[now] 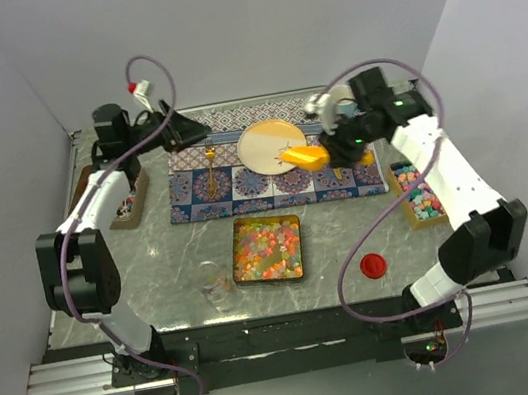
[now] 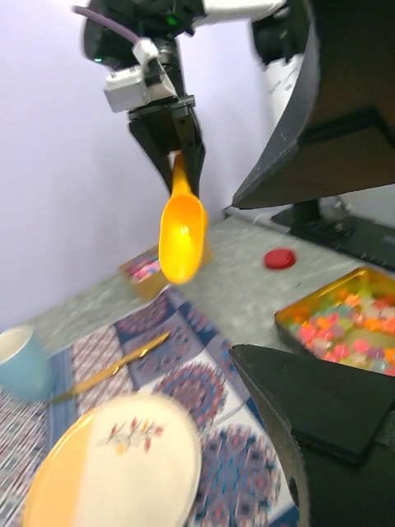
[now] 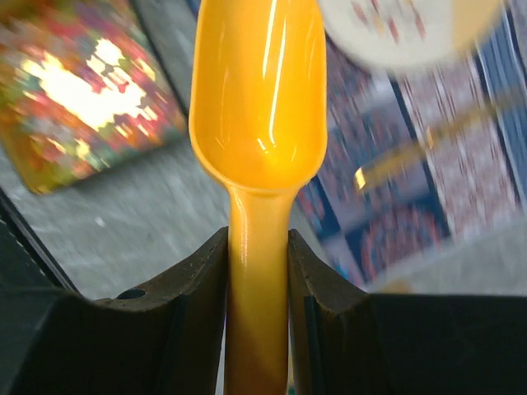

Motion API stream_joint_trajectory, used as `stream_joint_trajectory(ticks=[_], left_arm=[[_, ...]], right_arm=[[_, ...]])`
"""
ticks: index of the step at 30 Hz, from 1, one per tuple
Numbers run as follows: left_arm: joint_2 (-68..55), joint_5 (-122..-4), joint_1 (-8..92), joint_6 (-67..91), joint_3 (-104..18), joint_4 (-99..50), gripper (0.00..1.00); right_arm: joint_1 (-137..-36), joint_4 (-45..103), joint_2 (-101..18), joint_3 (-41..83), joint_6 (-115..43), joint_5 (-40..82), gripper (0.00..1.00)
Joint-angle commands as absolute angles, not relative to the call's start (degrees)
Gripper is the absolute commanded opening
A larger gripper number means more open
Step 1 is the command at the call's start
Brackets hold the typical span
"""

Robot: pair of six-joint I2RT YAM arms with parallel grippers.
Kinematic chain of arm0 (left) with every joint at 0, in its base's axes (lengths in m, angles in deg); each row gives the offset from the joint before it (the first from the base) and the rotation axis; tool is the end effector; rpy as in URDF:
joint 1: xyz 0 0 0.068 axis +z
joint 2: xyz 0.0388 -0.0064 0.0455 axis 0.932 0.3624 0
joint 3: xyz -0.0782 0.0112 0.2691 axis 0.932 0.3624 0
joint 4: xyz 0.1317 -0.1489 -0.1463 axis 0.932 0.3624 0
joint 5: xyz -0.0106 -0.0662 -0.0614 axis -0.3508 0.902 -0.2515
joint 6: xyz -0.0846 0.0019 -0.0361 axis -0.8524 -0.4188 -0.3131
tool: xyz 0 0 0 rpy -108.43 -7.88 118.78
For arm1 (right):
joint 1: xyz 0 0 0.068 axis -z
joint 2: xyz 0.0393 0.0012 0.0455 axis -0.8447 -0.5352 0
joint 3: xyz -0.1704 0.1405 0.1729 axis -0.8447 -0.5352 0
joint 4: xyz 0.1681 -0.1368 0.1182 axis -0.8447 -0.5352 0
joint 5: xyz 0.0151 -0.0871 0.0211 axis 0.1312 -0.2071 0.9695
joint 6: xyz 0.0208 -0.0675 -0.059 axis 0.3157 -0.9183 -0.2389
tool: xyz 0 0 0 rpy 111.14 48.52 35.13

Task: Pack the candies
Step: Scoop the fake candies from the storage box.

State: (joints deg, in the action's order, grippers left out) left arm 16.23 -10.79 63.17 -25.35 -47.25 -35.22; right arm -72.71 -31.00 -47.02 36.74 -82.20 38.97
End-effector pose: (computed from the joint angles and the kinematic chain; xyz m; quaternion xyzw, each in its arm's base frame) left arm 0.3978 -0.1111 0.3352 0.0590 0.7322 -0.5970 0.3225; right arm 0.2907 0.1158 0.3424 -0.4854 0.7967 0.1488 0.3280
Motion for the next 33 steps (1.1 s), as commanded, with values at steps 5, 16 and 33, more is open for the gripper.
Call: stream_joint_trajectory(ticks=[5,16,33], left_arm=[[11.1,-15.1,63.7,-24.1,-46.4,-36.8,0.73],[11.3,-15.9,63.7,-26.3,-41.6,-42.4,0.72],[17.1,-14.5,63.7,-28.9,-43.9,-43.4,0.72]], right_arm=[[-55.8,-49.9,-38.7,31.9,-87.3,21.0,0.00],[-41.7,-53.6,-34.1,20.4,-93.2,1.2,0.00],[-38.8,-53.2,-45.8,22.4,-92.6,-0.2,0.00]])
